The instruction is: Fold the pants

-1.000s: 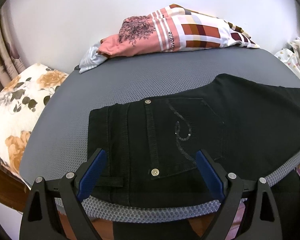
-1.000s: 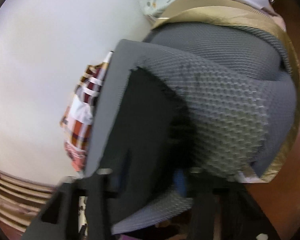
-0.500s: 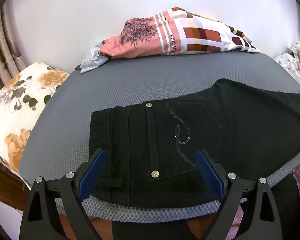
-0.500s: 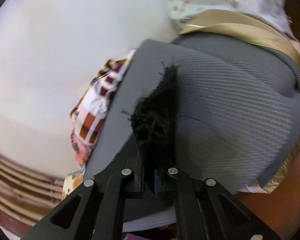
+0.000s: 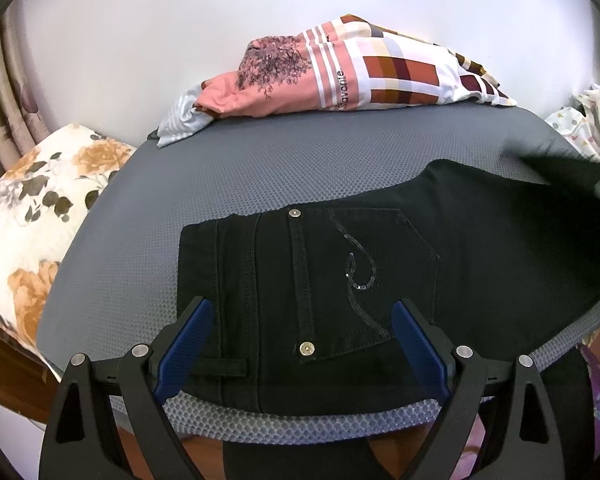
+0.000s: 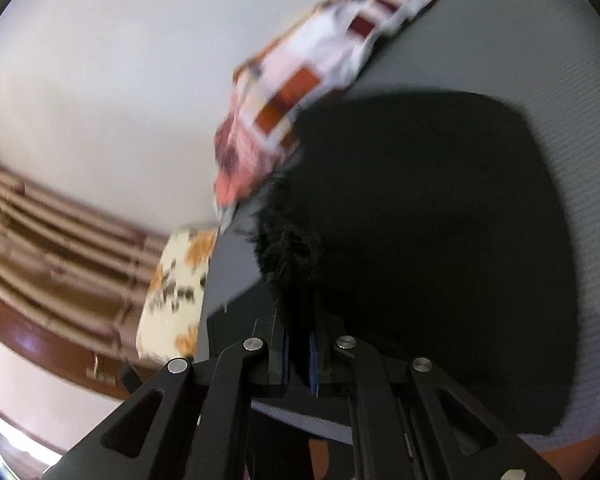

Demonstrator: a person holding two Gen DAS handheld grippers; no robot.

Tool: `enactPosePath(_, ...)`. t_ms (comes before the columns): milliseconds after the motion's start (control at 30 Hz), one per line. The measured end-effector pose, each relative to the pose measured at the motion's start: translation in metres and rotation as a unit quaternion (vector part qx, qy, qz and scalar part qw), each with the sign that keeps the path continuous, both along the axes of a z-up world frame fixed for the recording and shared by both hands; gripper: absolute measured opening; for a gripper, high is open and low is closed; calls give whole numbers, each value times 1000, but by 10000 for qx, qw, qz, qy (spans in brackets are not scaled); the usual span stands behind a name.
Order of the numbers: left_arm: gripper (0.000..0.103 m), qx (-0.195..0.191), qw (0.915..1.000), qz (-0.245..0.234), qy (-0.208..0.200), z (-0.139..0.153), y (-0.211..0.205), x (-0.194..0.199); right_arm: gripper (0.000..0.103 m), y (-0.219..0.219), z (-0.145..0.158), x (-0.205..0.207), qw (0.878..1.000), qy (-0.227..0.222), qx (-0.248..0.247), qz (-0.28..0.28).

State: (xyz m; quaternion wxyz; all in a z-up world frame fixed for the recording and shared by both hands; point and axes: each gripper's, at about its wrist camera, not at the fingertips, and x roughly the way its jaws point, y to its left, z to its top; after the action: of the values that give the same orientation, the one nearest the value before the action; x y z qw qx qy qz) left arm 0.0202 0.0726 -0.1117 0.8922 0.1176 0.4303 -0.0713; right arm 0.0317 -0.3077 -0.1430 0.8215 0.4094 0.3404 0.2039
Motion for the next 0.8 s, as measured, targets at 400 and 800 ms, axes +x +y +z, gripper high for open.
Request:
enactPosePath(400,91,47,9997,-73,236,-10,-5,3,7,53,-32,3,9957,357,-681,520)
enactPosePath(800,91,165,9991,-182,345,-16,-12,2,8,103,-27,6,9748,100,-2071,826)
